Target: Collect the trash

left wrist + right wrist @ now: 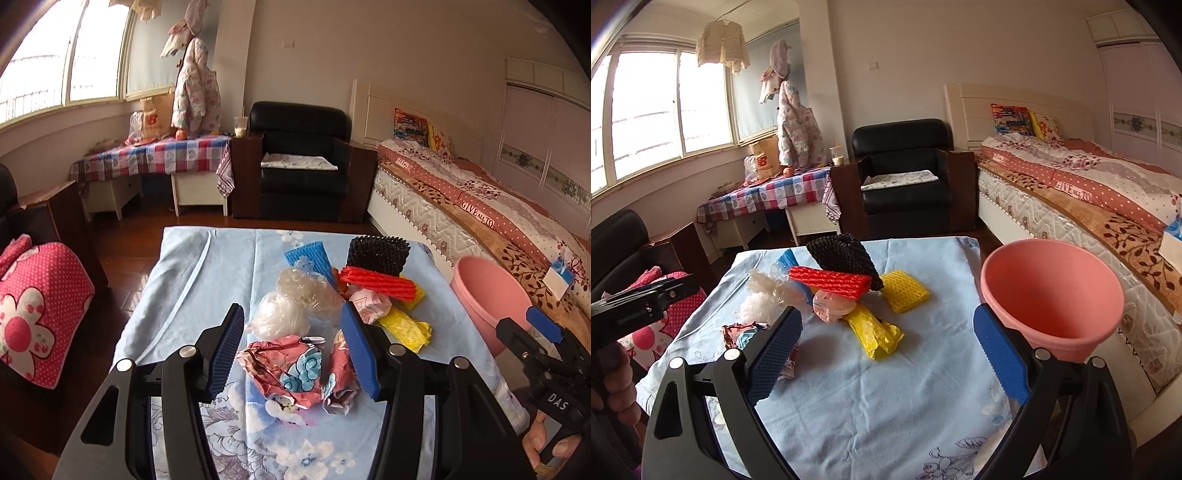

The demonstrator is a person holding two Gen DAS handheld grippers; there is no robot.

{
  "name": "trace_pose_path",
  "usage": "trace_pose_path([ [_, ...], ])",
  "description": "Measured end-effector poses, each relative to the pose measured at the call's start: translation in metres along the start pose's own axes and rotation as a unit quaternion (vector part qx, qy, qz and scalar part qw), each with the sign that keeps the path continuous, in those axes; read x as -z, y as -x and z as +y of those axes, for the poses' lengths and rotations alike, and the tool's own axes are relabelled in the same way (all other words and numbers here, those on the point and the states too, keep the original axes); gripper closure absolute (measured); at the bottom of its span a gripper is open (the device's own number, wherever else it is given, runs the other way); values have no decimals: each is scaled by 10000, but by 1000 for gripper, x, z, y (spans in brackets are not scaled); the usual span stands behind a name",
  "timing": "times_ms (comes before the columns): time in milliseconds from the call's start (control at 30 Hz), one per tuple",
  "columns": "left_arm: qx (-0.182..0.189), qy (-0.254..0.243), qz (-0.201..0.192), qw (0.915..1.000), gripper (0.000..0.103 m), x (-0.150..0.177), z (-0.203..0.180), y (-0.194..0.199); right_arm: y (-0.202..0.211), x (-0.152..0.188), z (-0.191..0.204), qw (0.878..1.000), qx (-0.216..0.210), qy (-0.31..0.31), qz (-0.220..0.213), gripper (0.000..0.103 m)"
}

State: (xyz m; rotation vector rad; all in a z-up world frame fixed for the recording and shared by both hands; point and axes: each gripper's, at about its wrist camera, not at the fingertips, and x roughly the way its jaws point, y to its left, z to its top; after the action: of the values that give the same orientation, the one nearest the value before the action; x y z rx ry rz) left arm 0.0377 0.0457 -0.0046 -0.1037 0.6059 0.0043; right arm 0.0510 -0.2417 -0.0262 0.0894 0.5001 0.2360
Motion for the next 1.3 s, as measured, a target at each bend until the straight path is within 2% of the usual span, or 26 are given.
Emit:
trace_pose_path([
  [100,87,-61,50,9999,49,-2,0,-8,-6,-4,-2,9999,-131,47,27,8],
  [200,160,-106,110,9998,49,-3,-6,-23,-12,-8,-4,9997,-213,79,75,19],
  [333,156,-97,184,9997,49,-10,-8,-41,-22,-10,-8,9991,-354,75,212,25],
  [667,-84,-98,350,9993,49,-27,-3,-92,-48,-19,-9,9951,-824,138,533,32],
  [800,-31,-116,451,9989,50,-29,-3,-109,-61,-21,-9,9924,-1006,41,703,33],
  [900,56,-104,512,9986,62,-29,0,-120,-68,-26,-6,9912,-1080,63,757,33],
  [967,147,-50,547,9984,80,-29,1,-125,-73,-29,-4,9912,-1083,135,755,33],
  [1033,231,-11,544,9983,89,-26,3,-126,-76,-33,-1,9910,-1091,196,756,33],
  [1200,368,4,440,9984,95,-25,5,-122,-90,-40,2,9904,-1108,321,763,33],
  [1300,493,88,335,9982,97,-21,10,-106,-98,-48,1,9902,-1157,302,721,33],
])
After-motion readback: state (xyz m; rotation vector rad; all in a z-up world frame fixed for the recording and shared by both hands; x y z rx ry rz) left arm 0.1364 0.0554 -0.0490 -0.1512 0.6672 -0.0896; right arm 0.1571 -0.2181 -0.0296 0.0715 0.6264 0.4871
